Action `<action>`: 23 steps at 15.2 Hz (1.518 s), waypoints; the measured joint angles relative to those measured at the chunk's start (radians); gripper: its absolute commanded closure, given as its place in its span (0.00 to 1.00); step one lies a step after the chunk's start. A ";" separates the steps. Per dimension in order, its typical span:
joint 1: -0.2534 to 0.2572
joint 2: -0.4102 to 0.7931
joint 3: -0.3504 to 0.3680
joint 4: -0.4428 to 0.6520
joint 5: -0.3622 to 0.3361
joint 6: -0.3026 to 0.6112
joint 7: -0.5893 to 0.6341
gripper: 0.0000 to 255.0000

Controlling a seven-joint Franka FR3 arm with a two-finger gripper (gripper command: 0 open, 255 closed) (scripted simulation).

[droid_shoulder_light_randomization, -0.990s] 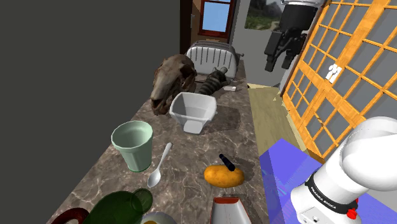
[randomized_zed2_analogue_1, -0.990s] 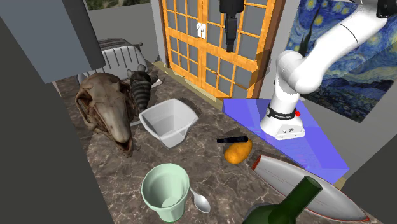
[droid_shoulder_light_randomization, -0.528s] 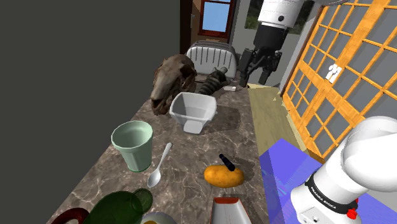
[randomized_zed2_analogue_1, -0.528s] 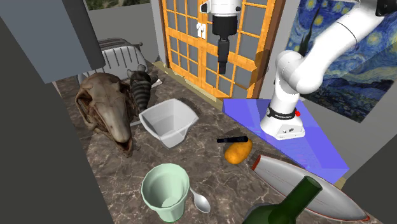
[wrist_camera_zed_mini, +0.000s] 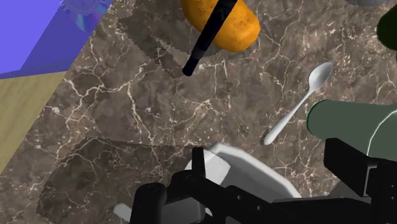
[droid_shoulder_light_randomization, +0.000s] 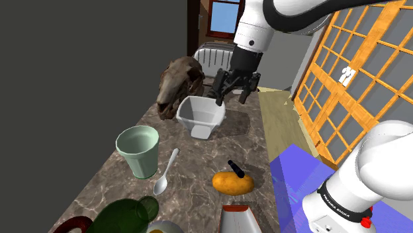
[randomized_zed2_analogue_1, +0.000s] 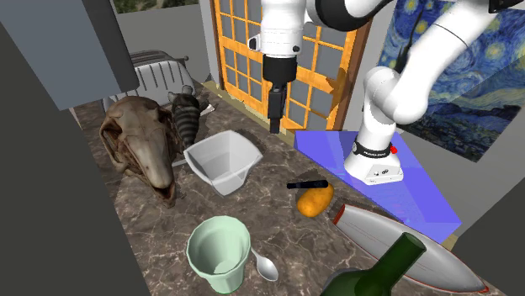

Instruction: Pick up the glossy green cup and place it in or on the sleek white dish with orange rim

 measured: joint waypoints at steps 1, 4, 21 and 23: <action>0.005 0.022 0.018 0.005 0.010 0.027 0.019 0.00; 0.017 0.098 0.071 0.019 0.035 0.121 0.071 0.00; 0.056 0.641 0.249 0.285 -0.133 0.525 0.400 0.00; 0.062 0.663 0.249 0.284 -0.146 0.546 0.410 0.00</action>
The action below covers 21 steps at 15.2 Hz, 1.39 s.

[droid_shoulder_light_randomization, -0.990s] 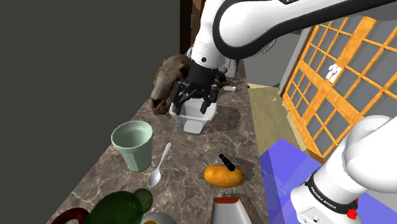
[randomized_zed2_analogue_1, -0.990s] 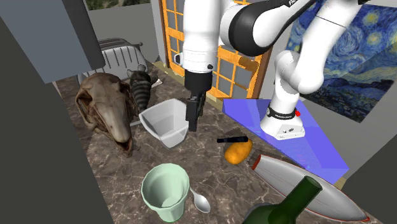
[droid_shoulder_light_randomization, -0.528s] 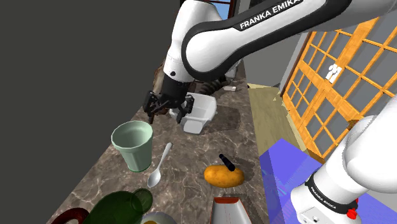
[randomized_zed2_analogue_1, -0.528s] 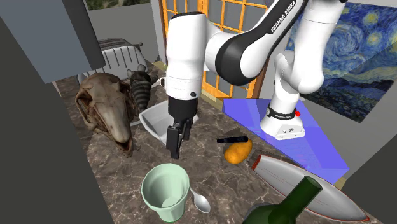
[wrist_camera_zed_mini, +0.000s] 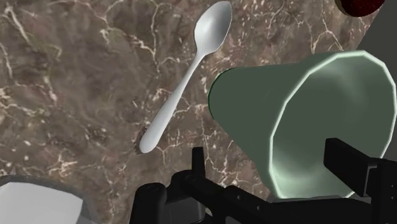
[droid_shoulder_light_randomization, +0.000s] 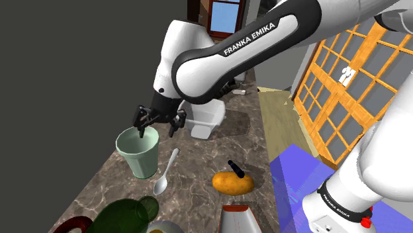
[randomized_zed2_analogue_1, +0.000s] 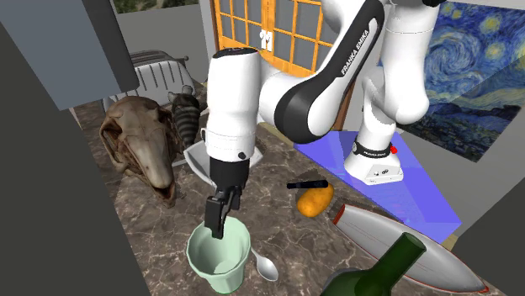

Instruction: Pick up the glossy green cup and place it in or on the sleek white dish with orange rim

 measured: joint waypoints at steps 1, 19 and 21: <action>0.004 0.011 0.000 -0.003 -0.007 0.013 0.007 0.00; 0.013 0.043 -0.003 0.000 -0.028 0.042 0.020 1.00; 0.012 0.039 -0.003 0.000 -0.026 0.037 0.020 1.00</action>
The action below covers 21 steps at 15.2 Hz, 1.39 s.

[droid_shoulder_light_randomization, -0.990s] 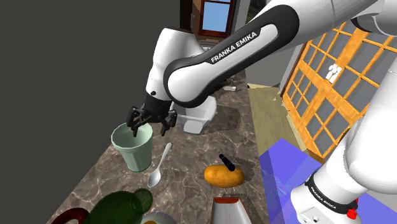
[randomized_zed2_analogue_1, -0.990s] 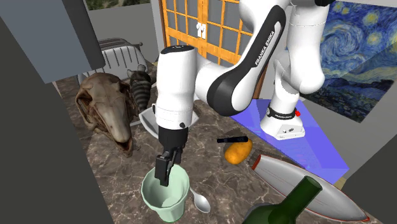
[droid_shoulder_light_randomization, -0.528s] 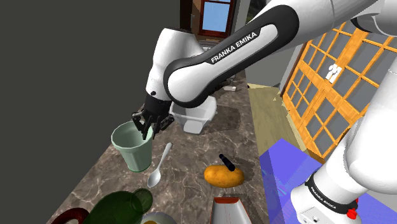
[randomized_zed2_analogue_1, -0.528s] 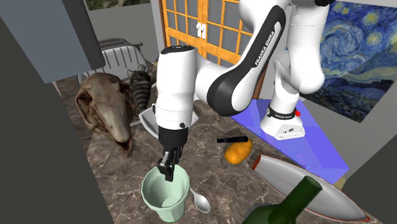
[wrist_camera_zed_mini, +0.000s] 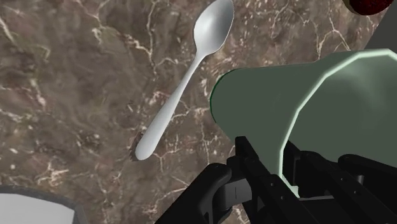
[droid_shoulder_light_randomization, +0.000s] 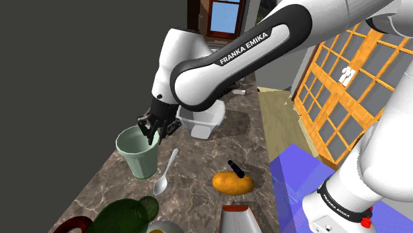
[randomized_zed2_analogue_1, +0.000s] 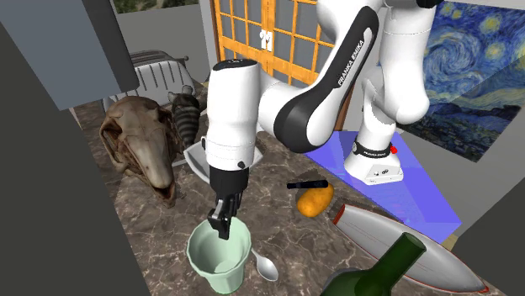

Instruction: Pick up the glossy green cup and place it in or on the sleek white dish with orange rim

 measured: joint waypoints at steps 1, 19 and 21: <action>-0.001 -0.003 0.000 0.006 0.001 -0.009 0.000 1.00; -0.020 -0.122 0.003 0.127 0.044 -0.238 0.000 1.00; -0.020 -0.129 0.003 0.148 0.044 -0.264 0.005 1.00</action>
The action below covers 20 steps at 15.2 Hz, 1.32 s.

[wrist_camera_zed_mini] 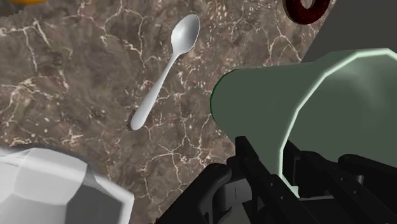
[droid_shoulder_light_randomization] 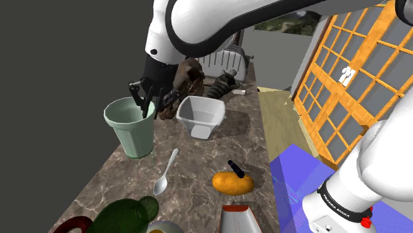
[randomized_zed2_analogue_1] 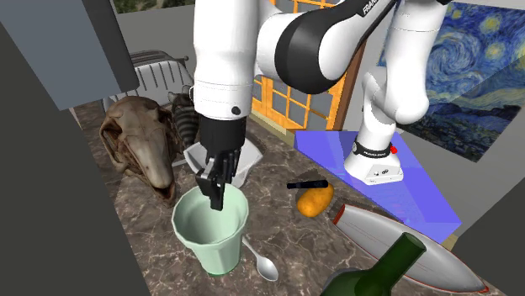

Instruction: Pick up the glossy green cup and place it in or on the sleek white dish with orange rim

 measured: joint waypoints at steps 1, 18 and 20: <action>-0.001 -0.004 0.000 0.009 0.001 -0.012 0.001 1.00; 0.168 -0.641 -0.006 -0.456 0.304 -0.131 0.012 1.00; 0.197 -0.708 -0.006 -0.491 0.323 -0.158 0.032 1.00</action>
